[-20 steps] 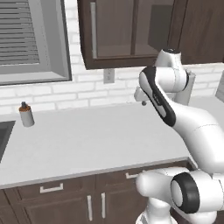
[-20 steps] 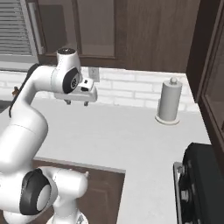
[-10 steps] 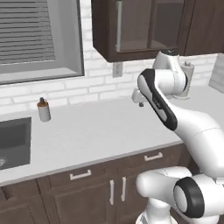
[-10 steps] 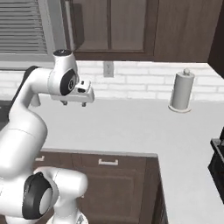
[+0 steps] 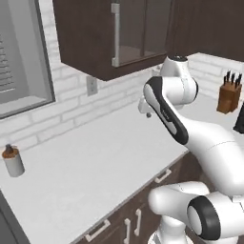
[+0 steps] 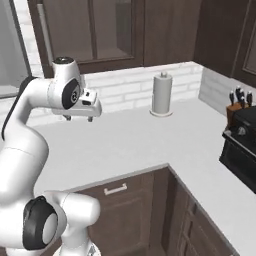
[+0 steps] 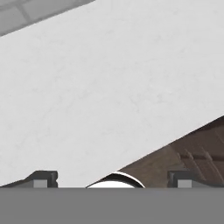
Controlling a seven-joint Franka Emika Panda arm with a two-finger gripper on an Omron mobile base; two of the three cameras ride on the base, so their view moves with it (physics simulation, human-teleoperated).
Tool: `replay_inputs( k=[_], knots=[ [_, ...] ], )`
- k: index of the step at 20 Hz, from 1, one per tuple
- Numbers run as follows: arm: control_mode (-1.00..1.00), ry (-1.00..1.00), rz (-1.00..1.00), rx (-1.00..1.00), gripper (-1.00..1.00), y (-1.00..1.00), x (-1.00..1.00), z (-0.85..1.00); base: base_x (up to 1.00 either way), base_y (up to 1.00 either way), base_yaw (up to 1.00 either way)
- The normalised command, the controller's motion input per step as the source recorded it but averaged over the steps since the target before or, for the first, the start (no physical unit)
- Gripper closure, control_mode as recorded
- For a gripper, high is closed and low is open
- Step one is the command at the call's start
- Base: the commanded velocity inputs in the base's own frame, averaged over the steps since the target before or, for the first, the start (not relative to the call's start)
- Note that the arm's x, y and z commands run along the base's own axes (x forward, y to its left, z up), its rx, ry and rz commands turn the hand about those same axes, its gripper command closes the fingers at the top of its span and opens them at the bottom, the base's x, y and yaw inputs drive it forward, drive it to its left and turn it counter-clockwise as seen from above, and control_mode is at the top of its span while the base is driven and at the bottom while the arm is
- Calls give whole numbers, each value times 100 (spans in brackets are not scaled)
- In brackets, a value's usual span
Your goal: Take a straw from the drawer in front and place it inside the glass cup on the dining counter.
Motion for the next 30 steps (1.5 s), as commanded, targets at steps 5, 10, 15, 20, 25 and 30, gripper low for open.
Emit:
replay_inputs(
  k=[5, 10, 15, 20, 25, 30],
  knots=[
    [100, 0, 0, 0, -100, 0, 0, 0, 6, 74, -66],
    [100, 0, 0, 0, -100, 0, 0, 0, -40, 65, -58],
    [100, 0, 0, 0, -100, 0, 0, 0, -17, 65, -50],
    [-100, 0, -8, 1, -100, 11, 0, 0, -3, 60, -35],
    [-100, -8, -27, 19, -100, -43, -16, -4, 0, 0, 0],
    [-100, -15, -12, 32, -100, -100, -26, -30, 0, 0, 0]
  ],
)
